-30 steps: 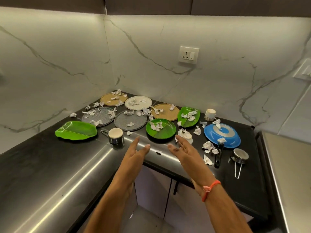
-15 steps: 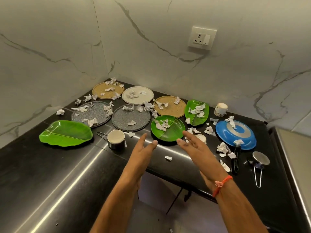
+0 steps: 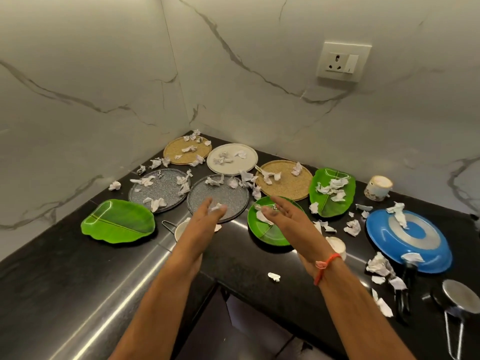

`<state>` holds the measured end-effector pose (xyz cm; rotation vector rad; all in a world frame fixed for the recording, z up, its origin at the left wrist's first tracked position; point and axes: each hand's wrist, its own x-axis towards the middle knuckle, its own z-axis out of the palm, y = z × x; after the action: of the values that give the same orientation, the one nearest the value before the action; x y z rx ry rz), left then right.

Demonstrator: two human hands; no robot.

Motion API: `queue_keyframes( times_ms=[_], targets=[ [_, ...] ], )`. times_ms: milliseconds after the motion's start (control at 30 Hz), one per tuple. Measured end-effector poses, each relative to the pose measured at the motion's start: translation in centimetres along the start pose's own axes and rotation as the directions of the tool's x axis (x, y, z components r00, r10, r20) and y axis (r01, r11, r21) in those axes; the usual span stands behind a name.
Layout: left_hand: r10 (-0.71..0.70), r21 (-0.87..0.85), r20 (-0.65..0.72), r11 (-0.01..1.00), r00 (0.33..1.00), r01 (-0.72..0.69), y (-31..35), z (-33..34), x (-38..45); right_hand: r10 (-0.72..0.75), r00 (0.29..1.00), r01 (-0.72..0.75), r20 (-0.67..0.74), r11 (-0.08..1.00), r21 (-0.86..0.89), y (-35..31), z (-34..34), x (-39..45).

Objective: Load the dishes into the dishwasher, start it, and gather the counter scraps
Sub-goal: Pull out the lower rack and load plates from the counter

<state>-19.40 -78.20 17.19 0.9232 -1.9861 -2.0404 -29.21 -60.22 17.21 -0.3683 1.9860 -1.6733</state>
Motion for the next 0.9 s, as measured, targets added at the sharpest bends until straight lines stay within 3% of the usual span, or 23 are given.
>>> queue_keyframes(
  times_ms=[167, 400, 533, 667, 767, 900],
  targets=[
    [-0.035, 0.046, -0.048, 0.998, 0.998, 0.037, 1.8, -2.3, 2.9, 0.036, 0.997, -0.031, 0.075, 0.997, -0.076, -0.3, 1.2, 3.5],
    [-0.146, 0.216, -0.033, 0.965, 0.989, 0.15, 2.7, -6.8, 9.8, 0.057, 0.991, 0.002, 0.118, 0.895, -0.447, -0.6, 3.6, 9.6],
    [-0.16, 0.275, -0.047, 0.947, 0.986, 0.167, 2.2, -8.4, 13.8, 0.093, 0.984, 0.031, 0.152, 0.751, -0.66, 0.0, 5.5, 14.2],
    [-0.209, 0.289, -0.047, 0.933, 0.977, 0.214, 1.3, -8.8, 17.1, 0.099, 0.984, 0.077, 0.149, 0.518, -0.852, 1.5, 7.3, 18.0],
    [-0.246, 0.285, -0.028, 0.927, 0.969, 0.244, 0.2, -9.0, 19.2, 0.141, 0.973, 0.122, 0.182, 0.357, -0.926, 3.2, 8.3, 19.6],
    [-0.241, 0.269, -0.039, 0.932, 0.97, 0.242, -1.4, -9.1, 21.3, 0.198, 0.959, 0.158, 0.205, 0.23, -0.96, 5.1, 9.2, 20.0]
  ],
)
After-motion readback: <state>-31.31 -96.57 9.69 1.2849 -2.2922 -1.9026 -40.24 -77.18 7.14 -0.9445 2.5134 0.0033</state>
